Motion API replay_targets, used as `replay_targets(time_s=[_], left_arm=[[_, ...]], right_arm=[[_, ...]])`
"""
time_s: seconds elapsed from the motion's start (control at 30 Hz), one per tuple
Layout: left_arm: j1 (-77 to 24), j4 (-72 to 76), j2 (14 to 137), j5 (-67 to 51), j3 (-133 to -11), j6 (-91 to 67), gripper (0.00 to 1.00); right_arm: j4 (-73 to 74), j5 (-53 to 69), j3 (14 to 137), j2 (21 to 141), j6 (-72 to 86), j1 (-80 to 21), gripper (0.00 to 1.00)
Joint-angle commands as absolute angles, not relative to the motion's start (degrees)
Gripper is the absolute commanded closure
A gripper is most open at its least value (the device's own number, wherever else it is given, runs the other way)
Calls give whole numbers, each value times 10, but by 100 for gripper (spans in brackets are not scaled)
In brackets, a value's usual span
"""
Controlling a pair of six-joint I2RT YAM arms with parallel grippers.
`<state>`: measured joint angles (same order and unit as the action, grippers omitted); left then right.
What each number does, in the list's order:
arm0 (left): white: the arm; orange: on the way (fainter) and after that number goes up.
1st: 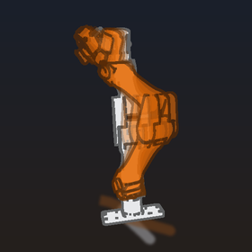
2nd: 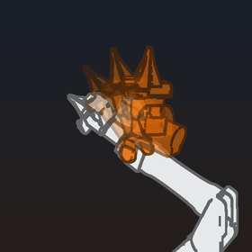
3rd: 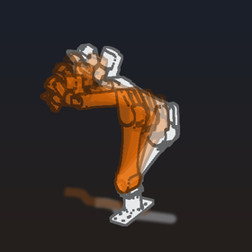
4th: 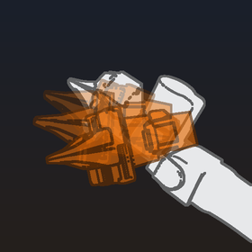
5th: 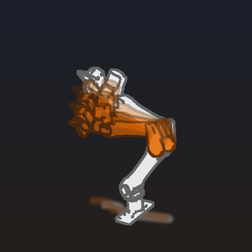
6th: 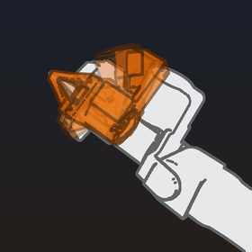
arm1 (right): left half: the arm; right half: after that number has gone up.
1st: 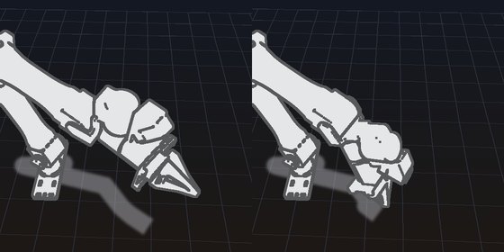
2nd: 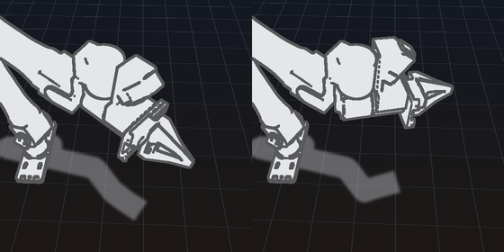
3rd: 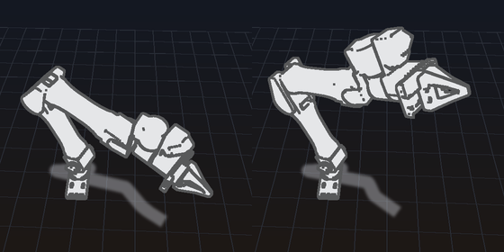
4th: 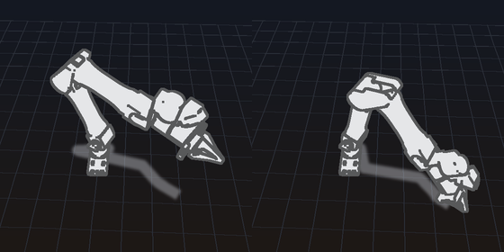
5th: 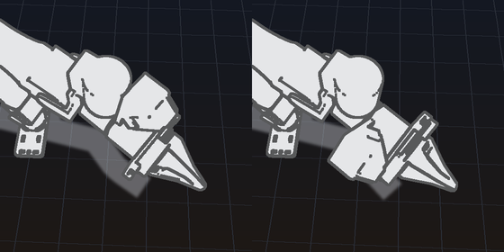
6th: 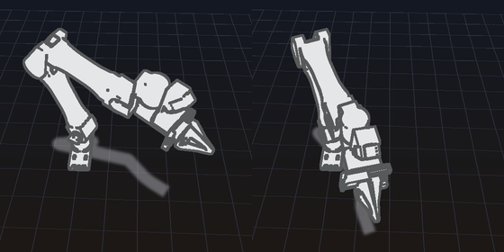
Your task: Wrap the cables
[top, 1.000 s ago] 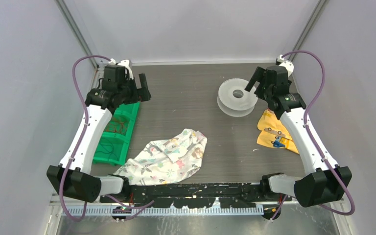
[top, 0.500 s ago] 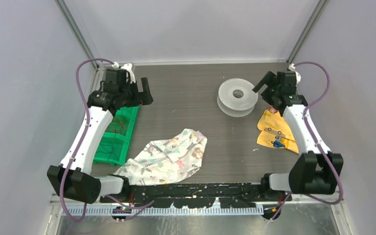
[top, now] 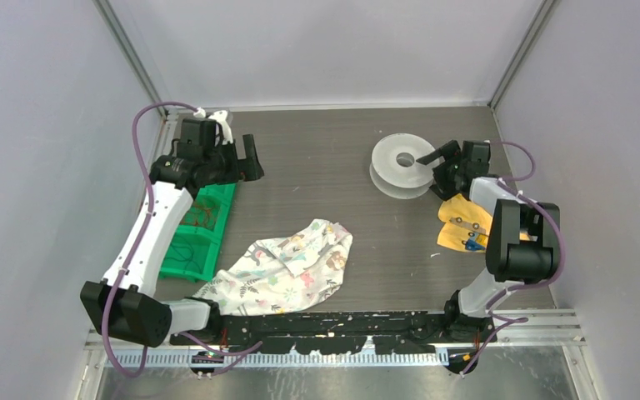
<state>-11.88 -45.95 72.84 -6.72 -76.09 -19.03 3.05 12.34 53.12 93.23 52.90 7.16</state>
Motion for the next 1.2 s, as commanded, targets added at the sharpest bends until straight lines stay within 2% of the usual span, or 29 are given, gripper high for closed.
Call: replay_targets(time_s=[0.0, 0.07, 0.23, 0.33, 0.47, 0.6, 0.63, 0.73, 0.77, 0.93, 1.07, 1.17], left_arm=[[-118, -437, 708, -80, -759, -185, 0], [-118, -435, 707, -81, -756, -185, 0], [-118, -437, 712, -86, -758, -188, 0], [-118, -437, 709, -87, -757, -189, 0], [-118, -438, 706, -83, -756, -186, 0], [-118, -435, 708, -84, -756, -188, 0], [-118, -432, 710, -86, -755, -190, 0], [-118, -428, 717, -89, -756, -192, 0], [-118, -429, 720, -88, -759, -192, 0], [-118, -440, 725, -70, -771, -192, 0], [-118, -459, 718, -39, -775, -187, 0], [-118, -472, 715, -29, -774, -185, 0]], right_arm=[[-90, 157, 517, 950, 571, 74, 3], [-121, 171, 511, 964, 583, 74, 7], [-217, 191, 477, 980, 627, 74, 31], [-224, 192, 470, 966, 625, 74, 44], [-165, 177, 480, 915, 579, 73, 65], [-31, 149, 533, 847, 494, 60, 95], [12, 129, 552, 832, 466, 46, 99], [149, 18, 635, 805, 351, -45, 99], [190, -67, 665, 807, 303, -84, 100], [310, -303, 781, 874, 223, -235, 99], [288, -449, 798, 922, 150, -328, 99], [265, -475, 798, 947, 121, -366, 99]])
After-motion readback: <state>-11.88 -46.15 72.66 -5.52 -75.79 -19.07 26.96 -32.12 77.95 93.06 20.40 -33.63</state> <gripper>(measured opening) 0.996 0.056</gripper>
